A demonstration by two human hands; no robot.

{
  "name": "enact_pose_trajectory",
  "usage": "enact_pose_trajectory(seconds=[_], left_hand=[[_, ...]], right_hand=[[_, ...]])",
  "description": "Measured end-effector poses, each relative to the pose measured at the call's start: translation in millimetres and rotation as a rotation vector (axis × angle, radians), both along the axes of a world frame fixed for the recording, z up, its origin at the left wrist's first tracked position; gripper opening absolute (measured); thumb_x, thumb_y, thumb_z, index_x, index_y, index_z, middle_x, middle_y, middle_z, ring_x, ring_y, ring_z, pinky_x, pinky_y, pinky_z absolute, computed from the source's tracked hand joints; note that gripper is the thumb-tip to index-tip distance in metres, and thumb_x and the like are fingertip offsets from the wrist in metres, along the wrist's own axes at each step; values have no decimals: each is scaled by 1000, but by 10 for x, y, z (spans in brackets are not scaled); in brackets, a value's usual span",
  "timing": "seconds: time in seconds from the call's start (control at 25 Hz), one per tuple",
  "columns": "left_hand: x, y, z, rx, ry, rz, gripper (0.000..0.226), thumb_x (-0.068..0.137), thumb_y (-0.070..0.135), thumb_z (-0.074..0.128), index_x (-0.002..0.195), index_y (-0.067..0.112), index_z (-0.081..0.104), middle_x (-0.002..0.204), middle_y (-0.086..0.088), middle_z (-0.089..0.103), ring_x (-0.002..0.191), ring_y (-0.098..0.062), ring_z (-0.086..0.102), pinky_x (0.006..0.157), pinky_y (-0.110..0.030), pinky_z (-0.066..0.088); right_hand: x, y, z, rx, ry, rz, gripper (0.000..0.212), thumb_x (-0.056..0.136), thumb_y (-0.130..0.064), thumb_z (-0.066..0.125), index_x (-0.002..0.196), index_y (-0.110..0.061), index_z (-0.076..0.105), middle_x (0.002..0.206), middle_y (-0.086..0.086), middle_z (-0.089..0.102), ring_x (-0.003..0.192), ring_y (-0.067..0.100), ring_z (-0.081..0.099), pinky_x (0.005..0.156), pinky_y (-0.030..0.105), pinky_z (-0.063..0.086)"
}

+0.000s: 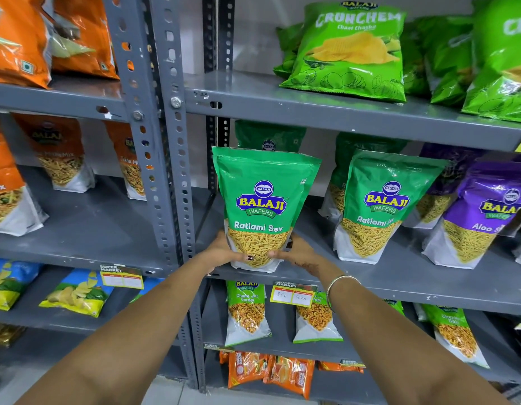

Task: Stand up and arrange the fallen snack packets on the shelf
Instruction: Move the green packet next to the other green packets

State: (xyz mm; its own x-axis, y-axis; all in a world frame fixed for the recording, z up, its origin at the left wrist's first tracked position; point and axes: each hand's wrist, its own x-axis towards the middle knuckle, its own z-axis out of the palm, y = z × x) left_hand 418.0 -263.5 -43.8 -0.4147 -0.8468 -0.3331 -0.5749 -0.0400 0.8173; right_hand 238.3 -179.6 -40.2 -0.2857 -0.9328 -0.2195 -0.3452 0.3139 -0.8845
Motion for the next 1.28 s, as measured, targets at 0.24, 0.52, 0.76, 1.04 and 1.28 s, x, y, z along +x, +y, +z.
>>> enact_pose_trajectory(seconds=[0.24, 0.52, 0.76, 1.04, 1.28], left_hand=[[-92, 94, 30, 112, -382, -99, 118, 55, 58, 80, 146, 7, 26, 156, -9, 23, 142, -26, 28, 116, -35, 29], [-1433, 645, 218, 224, -578, -402, 55, 86, 48, 53, 124, 9, 45, 118, -11, 47, 122, -26, 48, 94, -35, 48], [-2573, 694, -60, -77, 7, -41, 85, 74, 17, 76, 141, 2, 26, 148, -13, 36, 135, -26, 37, 105, -32, 35], [-2689, 740, -208, -38, 159, 88, 82, 69, 11, 80, 136, 7, 34, 132, 0, 47, 128, -19, 43, 104, -34, 38], [-2462, 903, -281, -12, 128, 19, 114, 35, 49, 86, 134, 20, 38, 136, 0, 54, 125, -21, 50, 107, -45, 41]], right_hand=[[-515, 211, 83, 247, 152, 30, 64, 77, -33, 72, 127, -1, 46, 115, 12, 62, 95, 20, 60, 68, 27, 49], [-2158, 906, 128, 549, 169, -113, 22, 83, -18, 64, 70, -4, 53, 33, -2, 59, 29, 8, 55, 31, 15, 43], [-2973, 799, -61, 64, 44, -9, 115, 50, -34, 89, 141, -5, 27, 146, 3, 38, 137, 20, 35, 107, 35, 39], [-2676, 823, -95, -136, -269, 41, 62, 72, 11, 69, 128, -2, 46, 126, 9, 58, 108, 19, 55, 68, 9, 54], [-2479, 1125, -53, -110, -201, -7, 63, 72, 5, 72, 128, -5, 45, 132, 13, 56, 107, 14, 51, 61, 4, 49]])
